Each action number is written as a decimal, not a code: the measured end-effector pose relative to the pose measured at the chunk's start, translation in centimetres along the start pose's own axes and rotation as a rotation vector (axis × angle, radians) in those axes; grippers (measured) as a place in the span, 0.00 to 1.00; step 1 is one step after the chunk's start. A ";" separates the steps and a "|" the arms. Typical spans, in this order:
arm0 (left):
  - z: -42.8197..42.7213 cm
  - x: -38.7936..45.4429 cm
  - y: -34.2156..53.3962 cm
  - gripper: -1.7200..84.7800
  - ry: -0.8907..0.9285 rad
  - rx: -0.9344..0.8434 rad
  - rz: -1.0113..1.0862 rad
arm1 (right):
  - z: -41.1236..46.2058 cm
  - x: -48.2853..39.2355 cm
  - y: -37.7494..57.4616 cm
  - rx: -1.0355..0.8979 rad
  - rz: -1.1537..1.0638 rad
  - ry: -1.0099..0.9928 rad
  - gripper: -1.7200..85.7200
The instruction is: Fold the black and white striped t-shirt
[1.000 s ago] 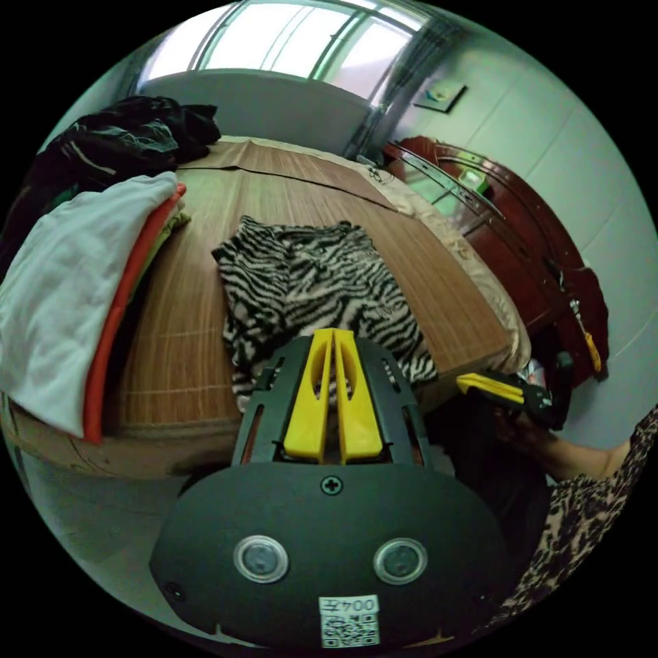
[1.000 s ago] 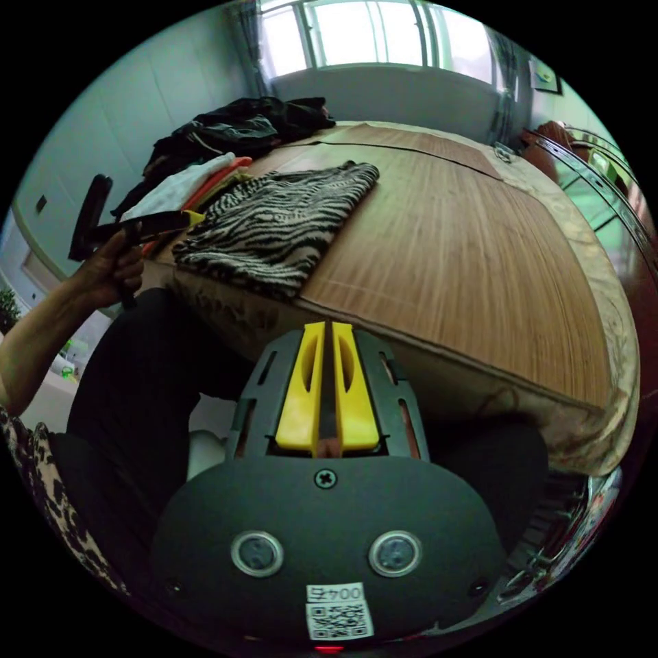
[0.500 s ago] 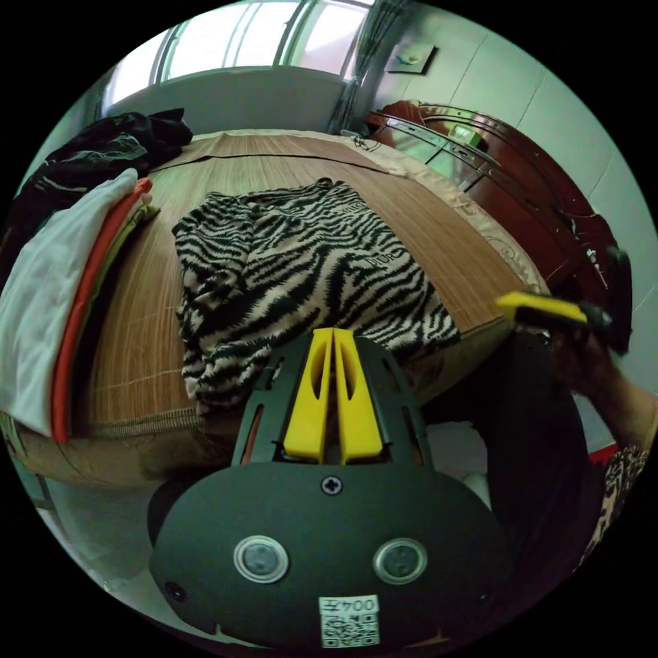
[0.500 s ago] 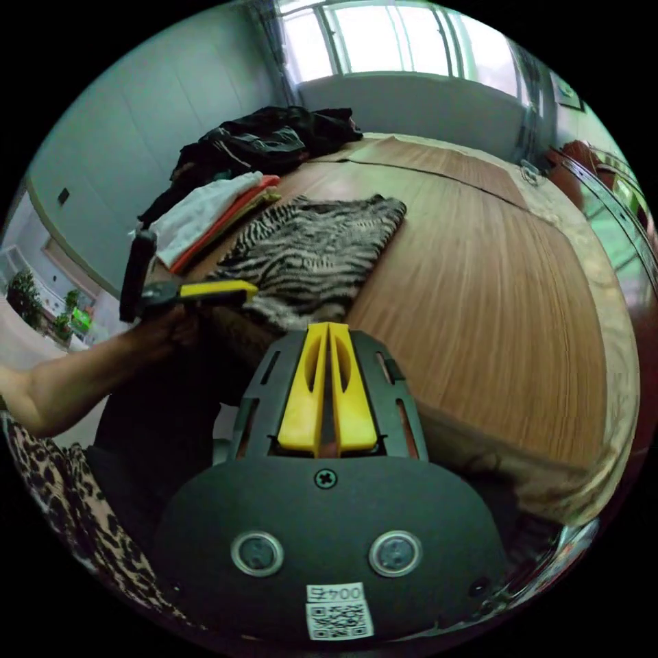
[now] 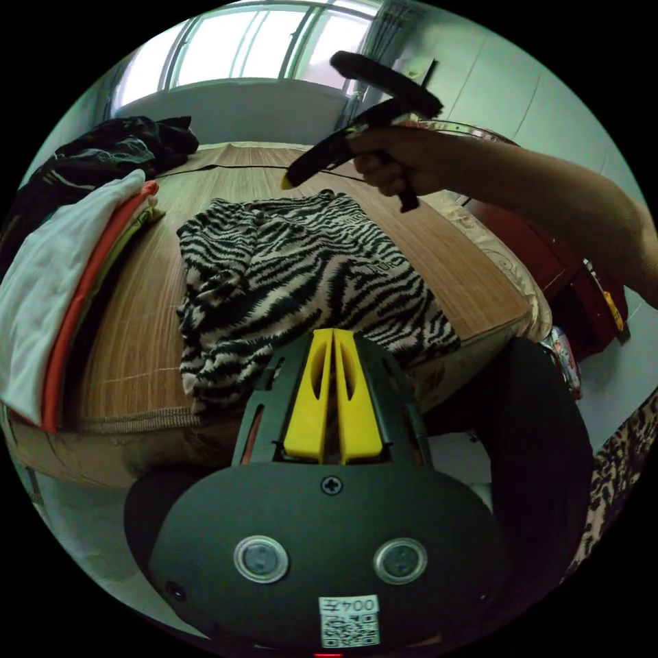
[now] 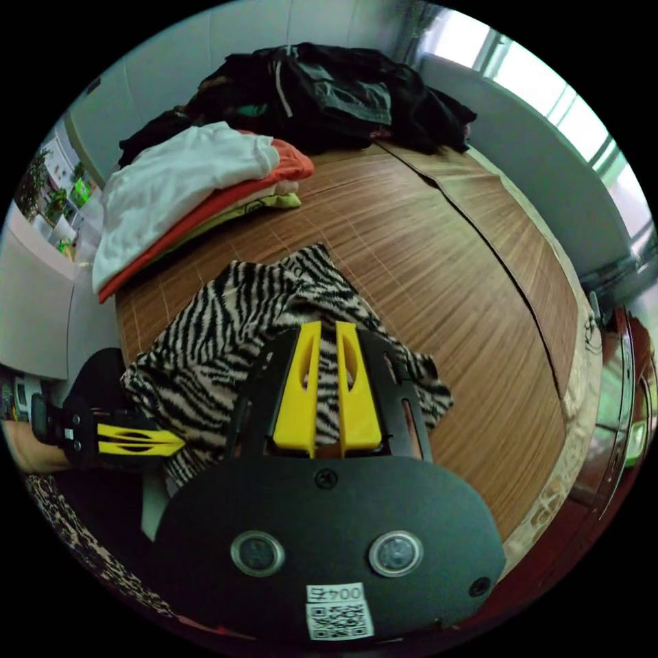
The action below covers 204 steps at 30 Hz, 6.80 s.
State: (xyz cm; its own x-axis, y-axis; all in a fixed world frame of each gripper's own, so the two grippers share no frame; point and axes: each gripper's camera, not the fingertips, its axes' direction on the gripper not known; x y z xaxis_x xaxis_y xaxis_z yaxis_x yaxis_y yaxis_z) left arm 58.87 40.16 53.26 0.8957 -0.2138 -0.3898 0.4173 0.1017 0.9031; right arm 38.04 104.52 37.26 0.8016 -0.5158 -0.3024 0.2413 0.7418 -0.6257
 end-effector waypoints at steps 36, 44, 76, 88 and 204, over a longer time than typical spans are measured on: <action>-6.6 -6.0 2.7 0.02 -0.045 0.127 0.027 | -0.3 9.1 12.7 0.187 0.258 -0.339 0.07; -9.5 -12.4 1.9 0.02 -0.138 0.140 -0.181 | 3.2 -0.8 33.9 0.228 0.470 -0.260 0.05; -17.0 -30.8 15.6 0.02 0.239 0.288 -0.628 | 2.5 -13.2 47.0 0.163 0.598 -0.141 0.07; -18.9 -28.9 16.5 0.02 0.299 0.344 -0.587 | -16.0 -24.6 45.3 0.505 0.439 0.400 0.02; -17.1 -13.9 11.5 0.12 -0.261 0.151 -0.041 | -9.8 -12.7 -1.4 -0.148 -0.328 -0.240 0.05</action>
State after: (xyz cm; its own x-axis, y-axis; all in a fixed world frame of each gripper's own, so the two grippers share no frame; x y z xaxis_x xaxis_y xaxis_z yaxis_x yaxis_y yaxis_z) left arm 53.83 60.91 65.99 0.8006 -0.4594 -0.3846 0.4071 -0.0538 0.9118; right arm 22.17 105.83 34.99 0.8042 -0.5868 0.0945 0.4374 0.4768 -0.7625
